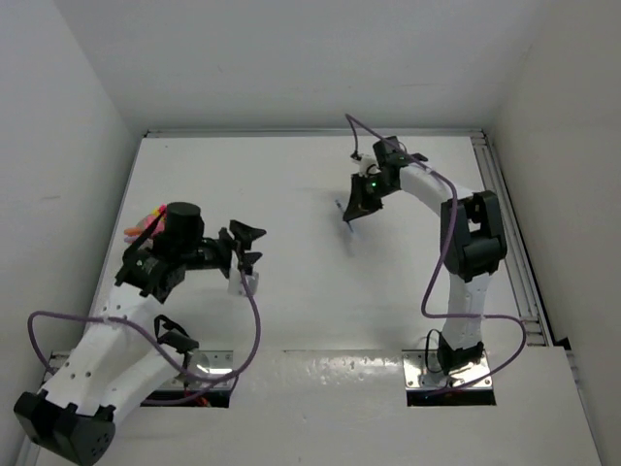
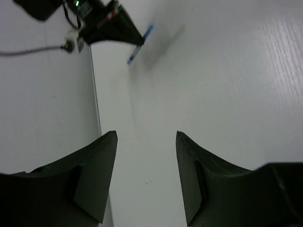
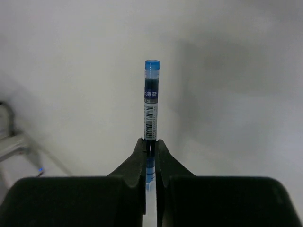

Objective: Sort the stationery into containers
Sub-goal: Pick up the pen from the center of the board.

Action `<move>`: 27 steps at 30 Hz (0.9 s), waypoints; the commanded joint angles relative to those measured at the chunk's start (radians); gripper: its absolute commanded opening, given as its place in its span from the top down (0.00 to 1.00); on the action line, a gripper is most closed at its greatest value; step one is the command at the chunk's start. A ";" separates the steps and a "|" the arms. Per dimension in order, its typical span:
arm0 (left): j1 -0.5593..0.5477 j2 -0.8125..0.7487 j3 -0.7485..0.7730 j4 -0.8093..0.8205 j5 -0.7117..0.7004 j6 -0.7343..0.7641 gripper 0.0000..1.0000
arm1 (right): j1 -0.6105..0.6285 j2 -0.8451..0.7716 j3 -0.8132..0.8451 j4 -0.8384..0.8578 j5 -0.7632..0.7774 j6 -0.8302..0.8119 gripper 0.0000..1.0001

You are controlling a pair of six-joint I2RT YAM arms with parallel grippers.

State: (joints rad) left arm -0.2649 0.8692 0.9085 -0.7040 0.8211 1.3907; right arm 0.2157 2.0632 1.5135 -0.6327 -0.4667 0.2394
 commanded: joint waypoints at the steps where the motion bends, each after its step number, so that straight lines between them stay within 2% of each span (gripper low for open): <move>1: -0.150 -0.067 -0.082 0.191 -0.153 0.090 0.42 | 0.076 -0.087 -0.029 0.059 -0.283 0.171 1.00; 5: -0.324 -0.105 -0.152 0.299 -0.264 0.042 0.49 | 0.109 -0.103 -0.101 0.198 -0.422 0.471 1.00; 7: -0.419 -0.119 -0.201 0.357 -0.325 0.039 0.52 | 0.120 -0.129 -0.171 0.324 -0.452 0.564 1.00; 10: -0.532 -0.122 -0.249 0.411 -0.372 0.031 0.52 | 0.157 -0.155 -0.231 0.409 -0.489 0.705 1.00; 17: -0.638 -0.055 -0.293 0.550 -0.464 -0.038 0.52 | 0.200 -0.218 -0.392 0.654 -0.549 0.951 1.00; 22: -0.659 -0.002 -0.290 0.618 -0.519 -0.110 0.44 | 0.218 -0.319 -0.524 0.807 -0.518 1.086 1.00; 27: -0.662 -0.002 -0.316 0.650 -0.527 -0.137 0.43 | 0.229 -0.374 -0.536 0.824 -0.510 1.066 1.00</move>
State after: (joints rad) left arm -0.9112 0.8715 0.6083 -0.1314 0.3164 1.2964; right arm 0.4355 1.7386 0.9749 0.1043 -0.9722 1.2659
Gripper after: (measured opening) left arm 0.567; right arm 0.024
